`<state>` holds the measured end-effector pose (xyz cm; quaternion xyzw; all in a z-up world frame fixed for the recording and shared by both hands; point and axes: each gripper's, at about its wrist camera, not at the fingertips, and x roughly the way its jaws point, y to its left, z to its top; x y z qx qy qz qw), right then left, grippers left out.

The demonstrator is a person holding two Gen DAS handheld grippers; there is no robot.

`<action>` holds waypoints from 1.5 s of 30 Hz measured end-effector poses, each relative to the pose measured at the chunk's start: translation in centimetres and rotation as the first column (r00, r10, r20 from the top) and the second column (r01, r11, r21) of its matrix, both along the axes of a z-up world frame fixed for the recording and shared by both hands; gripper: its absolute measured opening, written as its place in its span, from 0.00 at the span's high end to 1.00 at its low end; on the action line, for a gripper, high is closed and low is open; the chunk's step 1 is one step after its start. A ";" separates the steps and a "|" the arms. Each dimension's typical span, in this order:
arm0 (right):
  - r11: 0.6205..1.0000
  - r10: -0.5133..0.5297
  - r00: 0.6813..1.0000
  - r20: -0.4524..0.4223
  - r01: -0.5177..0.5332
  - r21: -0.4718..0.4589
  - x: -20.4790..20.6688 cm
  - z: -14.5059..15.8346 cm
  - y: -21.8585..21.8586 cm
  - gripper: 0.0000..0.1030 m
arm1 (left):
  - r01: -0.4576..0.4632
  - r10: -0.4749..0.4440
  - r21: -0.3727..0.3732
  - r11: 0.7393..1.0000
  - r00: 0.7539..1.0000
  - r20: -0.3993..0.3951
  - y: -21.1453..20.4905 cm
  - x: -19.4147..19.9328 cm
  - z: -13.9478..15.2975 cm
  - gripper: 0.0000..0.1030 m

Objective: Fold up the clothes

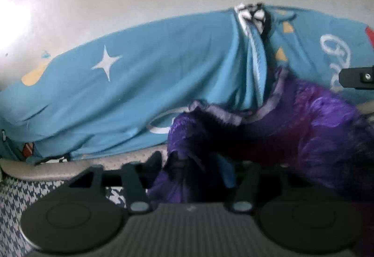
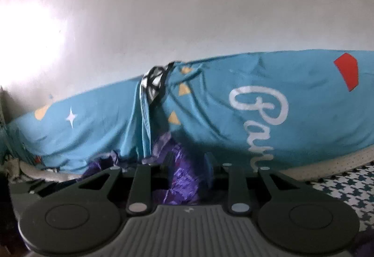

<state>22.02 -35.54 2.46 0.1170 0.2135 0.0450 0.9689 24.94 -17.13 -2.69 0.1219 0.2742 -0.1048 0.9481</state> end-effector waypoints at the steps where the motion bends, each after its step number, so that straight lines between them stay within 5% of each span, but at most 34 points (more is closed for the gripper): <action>1: 1.000 -0.007 1.000 0.002 0.007 0.003 -0.3 0.3 -0.6 0.74 | 0.002 -0.002 -0.006 1.000 1.000 0.006 0.1 -0.6 0.4 0.38; 3: 0.999 -0.030 1.000 0.003 0.030 0.015 -1.1 0.6 -1.8 0.73 | 0.009 -0.008 -0.021 1.000 1.000 0.015 0.5 -1.9 1.5 0.26; 9: 0.990 -0.124 0.992 -0.034 0.126 0.064 -3.8 1.0 -6.2 0.73 | 0.040 -0.040 -0.070 0.997 0.999 -0.004 1.4 -6.2 3.9 0.19; 24: 0.937 -0.314 0.927 -0.207 0.338 0.094 -13.1 -1.0 -15.1 0.60 | 0.033 -0.047 -0.104 0.994 0.990 -0.134 4.3 -17.0 2.4 0.14; 27: 0.943 -0.314 0.923 -0.221 0.330 0.040 -14.0 -1.6 -15.7 0.52 | 0.020 -0.035 -0.113 0.993 0.990 -0.135 5.0 -18.7 1.7 0.14; 35: 0.925 -0.223 0.923 -0.312 0.302 0.232 -13.7 -3.9 -17.4 0.49 | 0.007 -0.035 -0.145 0.989 0.981 -0.190 5.0 -19.4 -0.5 0.14; 42: 0.933 -0.150 0.911 -0.383 0.259 0.251 -11.8 -5.8 -15.5 0.49 | 0.062 -0.084 -0.124 0.990 0.980 -0.181 3.5 -20.1 -1.0 0.14; 45: 0.944 -0.140 0.914 -0.380 0.240 0.229 -11.3 -6.1 -14.4 0.67 | 0.073 -0.095 -0.120 0.990 0.978 -0.187 3.0 -20.2 -1.2 0.14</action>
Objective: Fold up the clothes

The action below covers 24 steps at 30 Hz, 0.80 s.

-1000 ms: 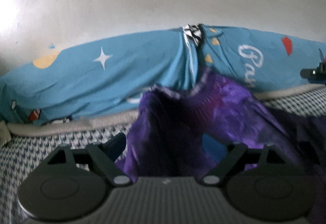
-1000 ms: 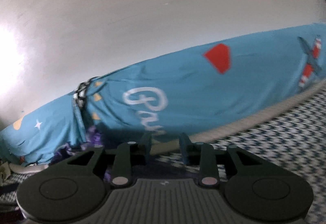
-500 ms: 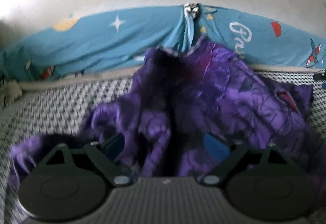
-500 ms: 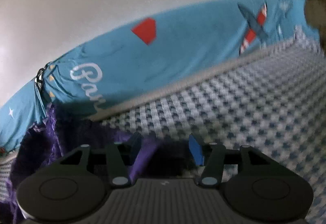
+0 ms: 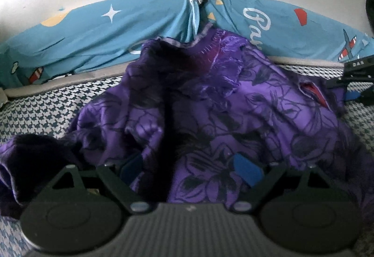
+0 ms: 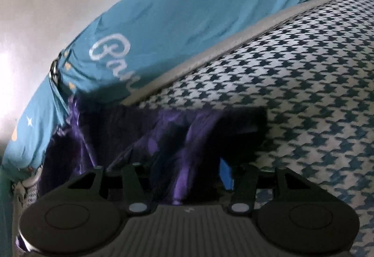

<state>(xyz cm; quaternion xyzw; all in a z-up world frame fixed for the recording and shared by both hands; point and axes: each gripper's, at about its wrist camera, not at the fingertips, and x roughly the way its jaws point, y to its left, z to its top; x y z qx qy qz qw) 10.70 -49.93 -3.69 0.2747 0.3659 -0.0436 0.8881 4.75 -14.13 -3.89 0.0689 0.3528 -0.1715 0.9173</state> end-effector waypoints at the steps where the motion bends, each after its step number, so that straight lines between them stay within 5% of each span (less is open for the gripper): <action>1: 1.000 0.004 1.000 0.010 -0.004 -0.010 0.0 0.1 0.2 0.84 | 0.004 -0.004 -0.002 1.000 1.000 -0.002 -0.1 0.0 -0.1 0.14; 9: 0.987 -0.150 0.978 0.147 0.140 0.072 -2.3 2.6 -2.1 0.90 | 0.032 -0.031 0.013 0.999 0.999 -0.015 -0.9 -0.2 -0.6 0.14; 17: 0.896 -0.441 0.869 0.225 0.413 0.160 -6.9 5.4 -8.0 0.90 | 0.077 -0.076 0.027 0.997 0.997 -0.029 -1.8 -0.8 -1.1 0.14; 24: 0.798 -0.555 0.823 0.122 0.485 0.358 -8.0 3.3 -12.8 0.86 | 0.137 -0.136 0.029 0.990 0.989 -0.054 -2.3 -1.3 -1.7 0.14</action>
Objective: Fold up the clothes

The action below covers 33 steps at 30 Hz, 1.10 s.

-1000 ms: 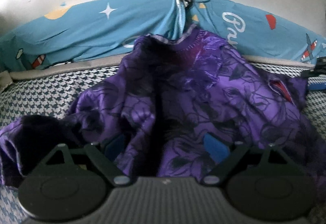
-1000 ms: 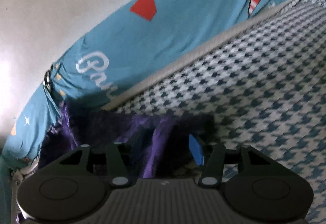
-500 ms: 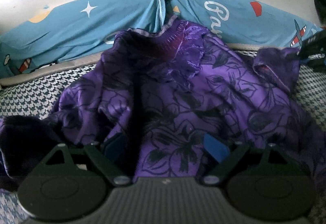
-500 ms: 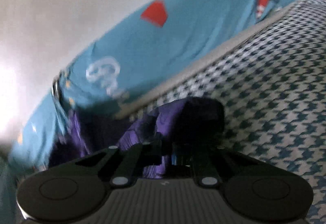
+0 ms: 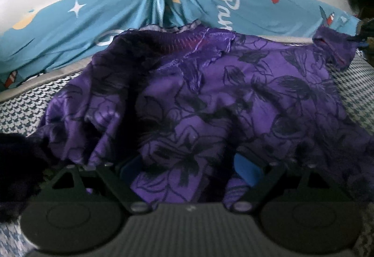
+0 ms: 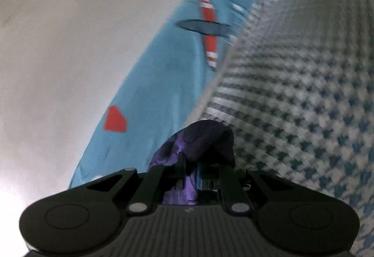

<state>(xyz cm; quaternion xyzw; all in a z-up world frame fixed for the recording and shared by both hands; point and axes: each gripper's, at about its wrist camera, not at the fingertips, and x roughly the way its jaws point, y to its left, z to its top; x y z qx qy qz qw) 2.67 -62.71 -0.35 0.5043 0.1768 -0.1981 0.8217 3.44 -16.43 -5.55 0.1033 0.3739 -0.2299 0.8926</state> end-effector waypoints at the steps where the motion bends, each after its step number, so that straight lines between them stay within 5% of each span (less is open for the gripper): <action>1: 1.000 -0.011 1.000 -0.020 0.011 0.011 0.0 -0.2 -0.3 0.83 | 0.010 -0.010 0.002 1.000 1.000 -0.003 -0.1 -0.1 -0.1 0.14; 5: 0.999 -0.031 0.993 -0.110 0.034 0.021 0.2 -0.8 -1.2 0.75 | 0.029 -0.029 0.009 1.000 1.000 -0.006 -0.1 -0.4 -0.4 0.14; 9: 0.986 0.039 0.983 -0.179 -0.068 -0.155 0.5 0.7 0.0 0.73 | 0.032 -0.032 0.012 0.999 0.999 -0.003 -0.1 -0.7 -0.4 0.14; 14: 0.909 0.163 0.964 -0.209 -0.230 -0.349 0.6 2.4 2.6 0.73 | 0.032 -0.032 0.007 0.999 0.999 0.000 -0.3 -0.8 -0.2 0.14; 20: 0.821 0.308 0.922 -0.234 -0.382 -0.424 1.1 2.4 5.7 0.68 | 0.042 -0.042 0.015 0.999 0.999 0.005 -0.5 -1.0 -0.2 0.14; 33: 0.502 0.504 0.744 -0.438 -0.666 -0.552 3.4 -0.7 12.8 0.47 | 0.046 -0.046 0.028 0.999 0.999 -0.003 -0.7 -1.0 -0.6 0.14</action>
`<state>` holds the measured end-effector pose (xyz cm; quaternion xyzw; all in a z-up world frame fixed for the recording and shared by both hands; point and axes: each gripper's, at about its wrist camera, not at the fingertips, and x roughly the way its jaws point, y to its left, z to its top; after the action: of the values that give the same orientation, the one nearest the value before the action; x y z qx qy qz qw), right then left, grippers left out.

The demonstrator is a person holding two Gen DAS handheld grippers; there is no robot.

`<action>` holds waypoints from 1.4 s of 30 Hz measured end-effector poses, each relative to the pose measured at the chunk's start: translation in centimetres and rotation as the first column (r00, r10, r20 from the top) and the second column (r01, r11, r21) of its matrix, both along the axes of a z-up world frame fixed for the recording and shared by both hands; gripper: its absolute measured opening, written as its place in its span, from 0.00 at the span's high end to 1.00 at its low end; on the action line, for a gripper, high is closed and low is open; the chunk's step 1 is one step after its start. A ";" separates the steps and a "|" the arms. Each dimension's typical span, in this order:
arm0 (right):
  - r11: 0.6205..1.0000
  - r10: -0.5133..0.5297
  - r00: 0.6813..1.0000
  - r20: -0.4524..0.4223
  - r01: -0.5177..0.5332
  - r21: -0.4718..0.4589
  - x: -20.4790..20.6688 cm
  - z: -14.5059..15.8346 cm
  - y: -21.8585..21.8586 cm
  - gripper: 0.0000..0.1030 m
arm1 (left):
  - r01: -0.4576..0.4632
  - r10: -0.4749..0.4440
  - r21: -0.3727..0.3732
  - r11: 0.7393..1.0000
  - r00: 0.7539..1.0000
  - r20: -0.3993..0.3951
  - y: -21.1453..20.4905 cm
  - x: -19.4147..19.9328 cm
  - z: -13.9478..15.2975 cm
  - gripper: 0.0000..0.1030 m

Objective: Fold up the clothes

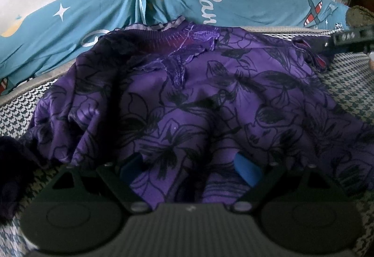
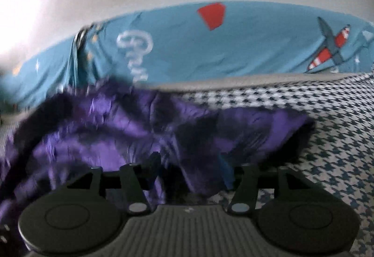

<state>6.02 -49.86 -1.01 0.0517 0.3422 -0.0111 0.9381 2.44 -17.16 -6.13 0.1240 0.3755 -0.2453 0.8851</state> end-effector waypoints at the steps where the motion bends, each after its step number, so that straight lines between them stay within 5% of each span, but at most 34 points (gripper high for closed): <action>1: 1.000 0.009 1.000 -0.012 -0.010 -0.027 0.2 -0.4 0.4 0.47 | 0.001 -0.001 0.002 1.000 1.000 -0.001 0.0 0.0 0.0 0.14; 6: 0.993 0.010 1.000 -0.009 -0.011 -0.116 0.9 -1.7 0.9 0.49 | 0.003 -0.002 0.006 1.000 1.000 -0.006 -0.1 0.0 -0.2 0.14; 10: 0.994 -0.029 0.999 -0.012 0.028 -0.105 1.2 -1.9 -0.1 0.80 | 0.004 -0.004 0.009 1.000 1.000 -0.010 -0.2 0.1 -0.3 0.14; 13: 0.994 -0.047 0.999 0.010 0.048 -0.093 1.0 -1.5 -0.8 0.92 | 0.006 -0.006 0.011 1.000 1.000 -0.011 -0.2 0.2 -0.4 0.14; 20: 0.986 -0.155 0.977 0.147 0.161 -0.033 -0.5 1.6 -3.3 0.93 | 0.007 -0.006 0.012 1.000 1.000 -0.014 -0.2 0.2 -0.6 0.14; 24: 0.937 -0.347 0.903 0.253 0.343 0.058 -1.7 3.8 -6.8 0.94 | 0.006 -0.006 0.012 1.000 1.000 -0.012 -0.2 0.1 -0.6 0.14; 29: 0.766 -0.629 0.692 0.354 0.630 0.131 -3.7 5.5 -11.3 0.93 | 0.007 -0.007 0.009 1.000 1.000 -0.020 -0.1 0.2 -0.7 0.13; 31: 0.716 -0.682 0.643 0.349 0.683 0.143 -4.1 5.7 -12.8 0.91 | 0.007 -0.007 0.008 1.000 1.000 -0.024 -0.1 0.3 -0.8 0.13; 34: 0.745 -0.664 0.686 0.298 0.644 0.175 -4.1 5.3 -13.5 0.91 | 0.007 -0.007 0.009 1.000 1.000 -0.027 -0.1 0.4 -0.9 0.11; 40: 0.901 -0.433 0.865 0.252 0.422 0.098 -2.4 4.5 -10.3 0.91 | 0.006 -0.006 0.011 1.000 0.999 -0.031 -0.2 0.5 -0.9 0.10; 42: 0.932 -0.363 0.902 0.233 0.349 0.101 -1.8 4.2 -8.9 0.91 | 0.007 -0.006 0.011 1.000 1.000 -0.031 -0.2 0.5 -1.0 0.10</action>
<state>4.19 -58.78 3.14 0.1408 0.2075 -0.1661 0.9537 2.91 -17.35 -7.09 0.1266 0.3900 -0.2480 0.8777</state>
